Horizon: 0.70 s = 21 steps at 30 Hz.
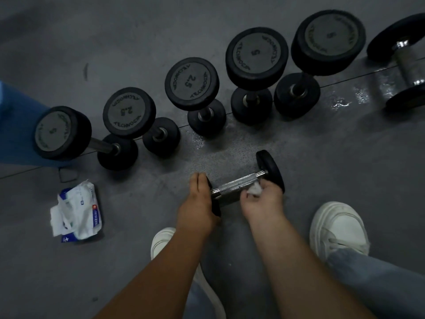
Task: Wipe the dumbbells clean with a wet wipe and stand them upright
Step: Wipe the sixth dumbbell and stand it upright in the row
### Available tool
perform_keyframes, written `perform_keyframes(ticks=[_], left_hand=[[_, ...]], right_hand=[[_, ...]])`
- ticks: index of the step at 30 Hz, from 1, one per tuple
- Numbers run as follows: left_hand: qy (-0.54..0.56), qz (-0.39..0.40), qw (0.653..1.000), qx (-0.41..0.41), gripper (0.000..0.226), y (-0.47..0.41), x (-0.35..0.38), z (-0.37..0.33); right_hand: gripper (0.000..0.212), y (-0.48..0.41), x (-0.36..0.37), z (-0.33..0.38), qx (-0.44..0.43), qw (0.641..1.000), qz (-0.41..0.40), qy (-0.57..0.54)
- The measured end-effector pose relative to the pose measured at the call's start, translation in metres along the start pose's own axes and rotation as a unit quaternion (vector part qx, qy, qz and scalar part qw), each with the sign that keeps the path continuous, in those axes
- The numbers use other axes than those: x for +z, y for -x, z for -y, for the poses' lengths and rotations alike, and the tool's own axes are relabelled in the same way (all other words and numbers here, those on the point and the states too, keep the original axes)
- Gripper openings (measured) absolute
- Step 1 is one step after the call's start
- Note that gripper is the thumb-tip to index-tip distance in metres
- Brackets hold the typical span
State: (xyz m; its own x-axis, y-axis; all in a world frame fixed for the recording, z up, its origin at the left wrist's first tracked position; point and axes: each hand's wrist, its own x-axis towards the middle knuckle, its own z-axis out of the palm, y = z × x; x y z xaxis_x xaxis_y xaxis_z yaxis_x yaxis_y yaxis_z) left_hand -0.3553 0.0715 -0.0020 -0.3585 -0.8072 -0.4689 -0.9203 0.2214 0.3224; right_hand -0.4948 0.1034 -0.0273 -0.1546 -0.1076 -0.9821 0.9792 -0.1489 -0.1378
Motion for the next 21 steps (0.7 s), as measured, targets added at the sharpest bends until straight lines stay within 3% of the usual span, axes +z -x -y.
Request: perform_keyframes(ticks=[2,5,10,14,18,21], left_hand=[[0.001,-0.006,1.000,0.002,0.094,-0.002,0.001,0.001],[-0.001,-0.008,1.000,0.006,0.090,-0.003,0.003,0.003],[0.007,0.010,1.000,-0.005,0.098,-0.002,-0.003,0.001],[0.005,0.009,1.000,-0.001,0.098,-0.002,-0.004,0.000],[0.002,0.003,1.000,-0.008,0.098,-0.002,-0.001,0.001],[-0.004,0.008,1.000,-0.012,0.102,-0.001,-0.002,0.000]], right_hand=[[0.009,0.011,0.008,-0.007,-0.064,0.997,0.028,0.032],[0.018,0.010,0.008,-0.025,-0.165,0.980,-0.005,0.112],[0.013,0.003,0.006,-0.016,-0.129,0.980,0.018,0.149],[0.046,-0.001,0.012,-0.008,-0.080,0.988,0.035,0.128],[0.031,0.011,0.019,-0.016,-0.131,0.983,0.020,0.126],[0.039,0.014,0.016,-0.025,-0.183,0.969,0.032,0.163]])
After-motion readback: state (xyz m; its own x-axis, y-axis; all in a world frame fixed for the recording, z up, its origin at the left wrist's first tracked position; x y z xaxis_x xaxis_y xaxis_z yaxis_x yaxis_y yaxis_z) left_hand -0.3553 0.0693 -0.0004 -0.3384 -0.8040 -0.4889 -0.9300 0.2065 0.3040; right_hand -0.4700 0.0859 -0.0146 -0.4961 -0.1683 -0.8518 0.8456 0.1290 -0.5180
